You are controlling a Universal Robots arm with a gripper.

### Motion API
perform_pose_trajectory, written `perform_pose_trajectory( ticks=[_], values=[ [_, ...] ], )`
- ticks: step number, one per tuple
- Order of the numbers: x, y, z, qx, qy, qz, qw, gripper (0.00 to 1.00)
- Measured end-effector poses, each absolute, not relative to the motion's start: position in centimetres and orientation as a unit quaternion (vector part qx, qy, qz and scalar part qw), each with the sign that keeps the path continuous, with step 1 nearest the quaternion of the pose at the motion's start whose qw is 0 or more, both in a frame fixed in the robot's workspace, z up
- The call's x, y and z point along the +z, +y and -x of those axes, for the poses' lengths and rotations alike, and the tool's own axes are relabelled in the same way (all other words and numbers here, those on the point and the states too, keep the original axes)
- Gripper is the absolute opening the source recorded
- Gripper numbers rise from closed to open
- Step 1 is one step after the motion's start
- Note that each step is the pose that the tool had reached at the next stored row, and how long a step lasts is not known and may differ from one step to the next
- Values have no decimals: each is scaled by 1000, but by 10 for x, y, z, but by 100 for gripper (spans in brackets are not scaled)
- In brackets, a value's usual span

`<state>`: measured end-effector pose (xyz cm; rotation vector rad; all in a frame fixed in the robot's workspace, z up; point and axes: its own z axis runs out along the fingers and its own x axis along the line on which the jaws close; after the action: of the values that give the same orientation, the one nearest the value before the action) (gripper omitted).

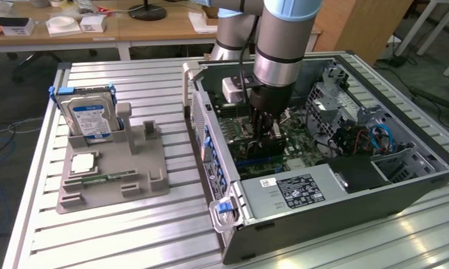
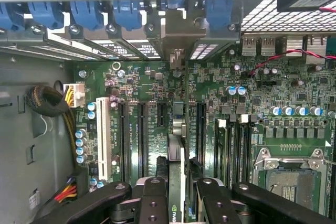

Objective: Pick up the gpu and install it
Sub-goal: 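Insert the gpu into the slot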

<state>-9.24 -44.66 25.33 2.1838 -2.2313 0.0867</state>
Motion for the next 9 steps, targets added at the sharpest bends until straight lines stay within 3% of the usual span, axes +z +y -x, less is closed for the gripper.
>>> perform_pose_trajectory(
  ticks=[9],
  values=[
    [248, -447, 94, 28, -714, -699, 9, 26]
  ],
)
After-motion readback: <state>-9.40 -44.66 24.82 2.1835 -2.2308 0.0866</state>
